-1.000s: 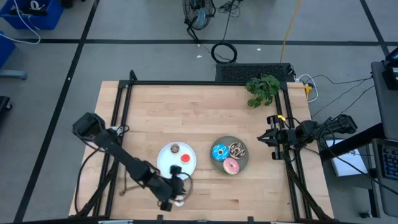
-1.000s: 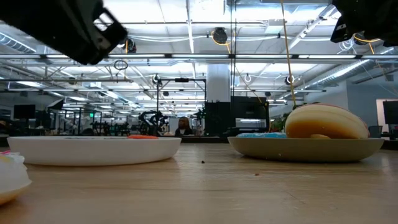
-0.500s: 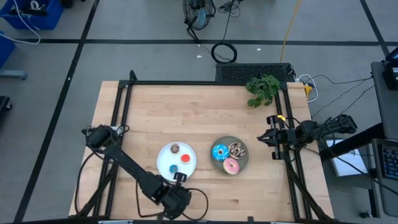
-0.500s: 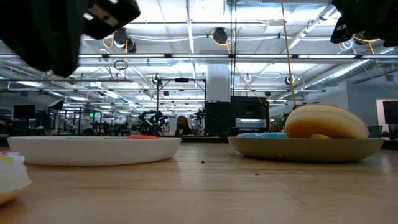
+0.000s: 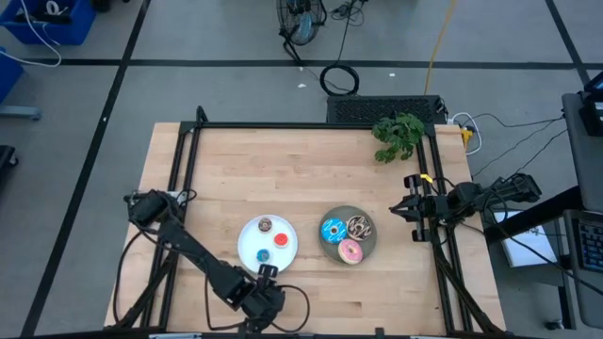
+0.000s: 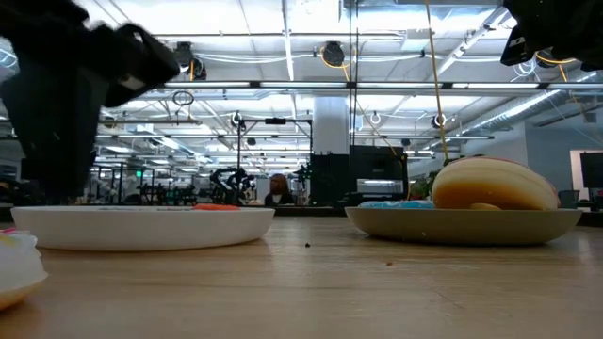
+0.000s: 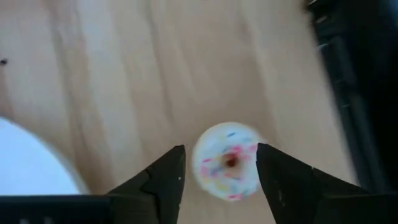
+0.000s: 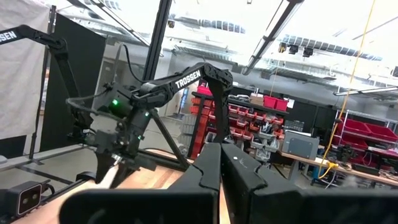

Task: Pick & Place donuts
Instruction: Put the small white donut into the white plate

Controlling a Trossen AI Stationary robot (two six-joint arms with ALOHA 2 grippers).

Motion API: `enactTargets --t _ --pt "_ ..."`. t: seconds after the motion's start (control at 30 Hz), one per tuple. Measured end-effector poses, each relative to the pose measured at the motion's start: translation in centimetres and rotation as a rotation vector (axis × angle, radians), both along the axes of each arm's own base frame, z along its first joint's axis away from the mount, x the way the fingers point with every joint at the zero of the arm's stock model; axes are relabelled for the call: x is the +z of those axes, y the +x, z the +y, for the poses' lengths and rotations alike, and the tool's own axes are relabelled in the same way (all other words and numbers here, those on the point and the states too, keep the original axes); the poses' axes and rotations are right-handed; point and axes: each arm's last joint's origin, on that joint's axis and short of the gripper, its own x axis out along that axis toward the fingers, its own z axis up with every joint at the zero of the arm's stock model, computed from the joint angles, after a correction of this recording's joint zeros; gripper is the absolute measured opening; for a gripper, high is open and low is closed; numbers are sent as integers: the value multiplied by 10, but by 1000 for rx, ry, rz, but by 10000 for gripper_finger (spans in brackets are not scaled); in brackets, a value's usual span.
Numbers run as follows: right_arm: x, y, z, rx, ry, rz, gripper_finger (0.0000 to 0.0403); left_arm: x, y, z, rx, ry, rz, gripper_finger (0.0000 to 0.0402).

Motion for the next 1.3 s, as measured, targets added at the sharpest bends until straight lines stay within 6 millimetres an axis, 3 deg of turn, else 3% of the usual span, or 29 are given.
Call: enactTargets --t 0.43,0.87,1.0,1.2,1.3 --pt "0 0 0 -5 -5 -3 0 -19 -5 6 22 -14 4 180" --pt "0 0 0 -6 -8 -1 0 -44 7 8 7 -100 91 147" --pt "0 0 0 -7 -8 0 0 -45 8 10 21 -119 114 111" --pt "0 0 0 -7 -8 0 0 -36 15 10 -6 -148 132 16" --pt "0 0 0 -7 -8 0 0 -24 20 4 -51 -93 128 16"
